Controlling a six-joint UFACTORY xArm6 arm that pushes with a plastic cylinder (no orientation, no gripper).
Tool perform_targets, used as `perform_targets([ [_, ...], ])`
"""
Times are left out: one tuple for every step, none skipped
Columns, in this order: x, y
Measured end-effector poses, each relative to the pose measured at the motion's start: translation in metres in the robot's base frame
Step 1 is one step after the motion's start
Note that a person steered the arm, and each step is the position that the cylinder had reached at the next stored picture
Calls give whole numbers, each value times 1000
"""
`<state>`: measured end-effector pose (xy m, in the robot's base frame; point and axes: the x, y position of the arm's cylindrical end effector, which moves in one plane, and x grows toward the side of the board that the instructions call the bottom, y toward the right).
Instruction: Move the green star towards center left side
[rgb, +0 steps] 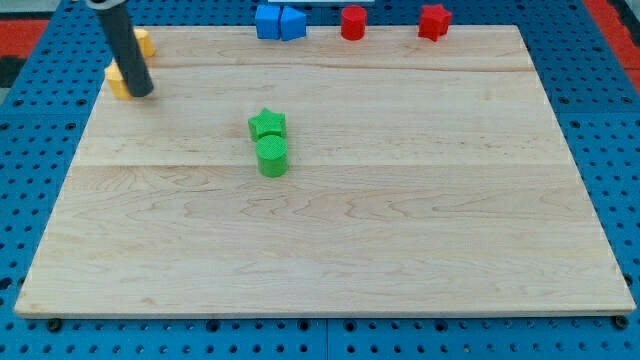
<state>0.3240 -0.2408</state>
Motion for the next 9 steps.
perform_targets([
  [0, 43],
  [5, 125],
  [27, 184],
  [50, 241],
  [83, 194],
  [70, 168],
  [67, 119],
  [67, 61],
  [59, 42],
])
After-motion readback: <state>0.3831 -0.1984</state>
